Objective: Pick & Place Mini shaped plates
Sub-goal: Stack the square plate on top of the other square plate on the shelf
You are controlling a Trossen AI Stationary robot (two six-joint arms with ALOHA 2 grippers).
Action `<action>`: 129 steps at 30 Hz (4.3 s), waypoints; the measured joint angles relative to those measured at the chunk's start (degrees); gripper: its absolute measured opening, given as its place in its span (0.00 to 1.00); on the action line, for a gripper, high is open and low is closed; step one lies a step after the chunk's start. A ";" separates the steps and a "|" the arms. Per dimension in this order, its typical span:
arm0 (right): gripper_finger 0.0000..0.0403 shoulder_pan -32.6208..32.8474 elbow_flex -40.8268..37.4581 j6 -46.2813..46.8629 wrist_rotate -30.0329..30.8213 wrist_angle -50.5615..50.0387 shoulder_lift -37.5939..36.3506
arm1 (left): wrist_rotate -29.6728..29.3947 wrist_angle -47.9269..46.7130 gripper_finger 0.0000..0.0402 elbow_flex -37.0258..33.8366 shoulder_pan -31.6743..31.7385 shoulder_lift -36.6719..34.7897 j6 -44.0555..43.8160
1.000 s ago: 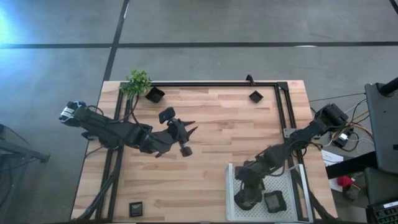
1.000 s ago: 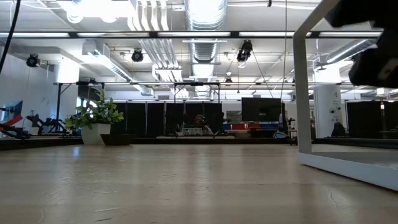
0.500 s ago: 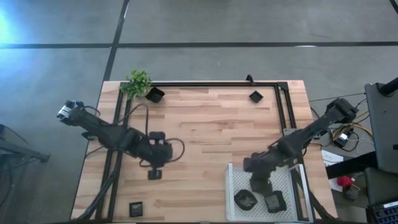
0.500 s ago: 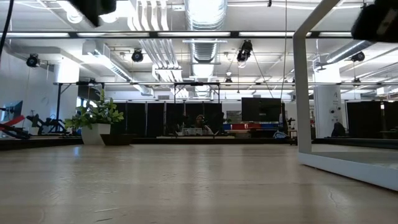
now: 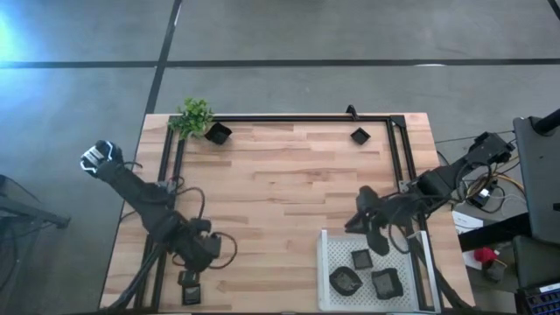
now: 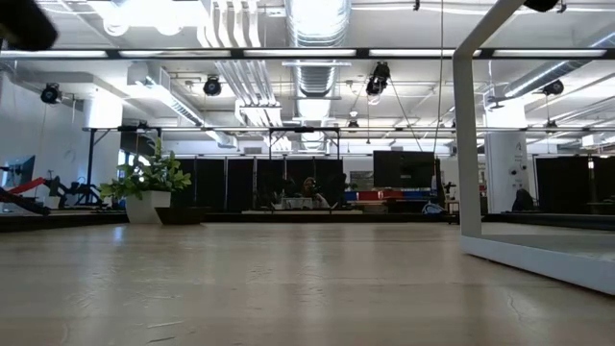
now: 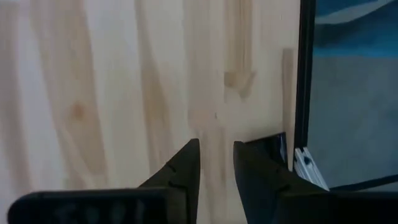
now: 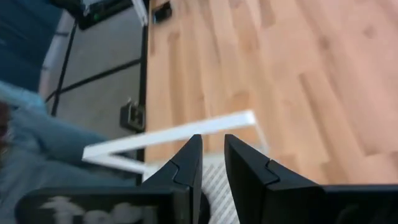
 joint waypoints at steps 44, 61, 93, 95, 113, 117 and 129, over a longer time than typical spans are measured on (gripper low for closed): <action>0.14 0.00 -0.42 -3.39 3.84 0.12 0.74 | 3.09 43.05 0.22 -27.07 -13.43 4.21 -23.57; 0.14 0.00 -0.36 -3.41 3.86 0.12 0.68 | 3.06 43.63 0.22 -27.05 -13.58 4.38 -24.48; 0.14 -0.03 -0.35 -4.89 8.38 0.23 0.68 | 2.48 33.93 0.00 -18.14 -7.86 -0.89 -32.16; 0.14 -0.04 -0.34 -4.97 10.32 0.23 0.68 | -1.88 29.36 0.00 -15.77 -5.68 -3.02 -31.70; 0.14 -2.97 -0.51 -27.83 30.93 15.43 2.07 | -41.22 26.61 0.00 -3.13 22.41 -6.60 4.98; 0.14 -5.26 -0.58 -29.84 31.87 17.01 3.75 | -42.63 38.57 0.00 -2.92 26.34 -3.24 12.12; 0.29 -10.93 0.16 -41.35 31.95 27.10 11.87 | -51.52 56.95 0.00 -2.94 28.67 4.47 24.49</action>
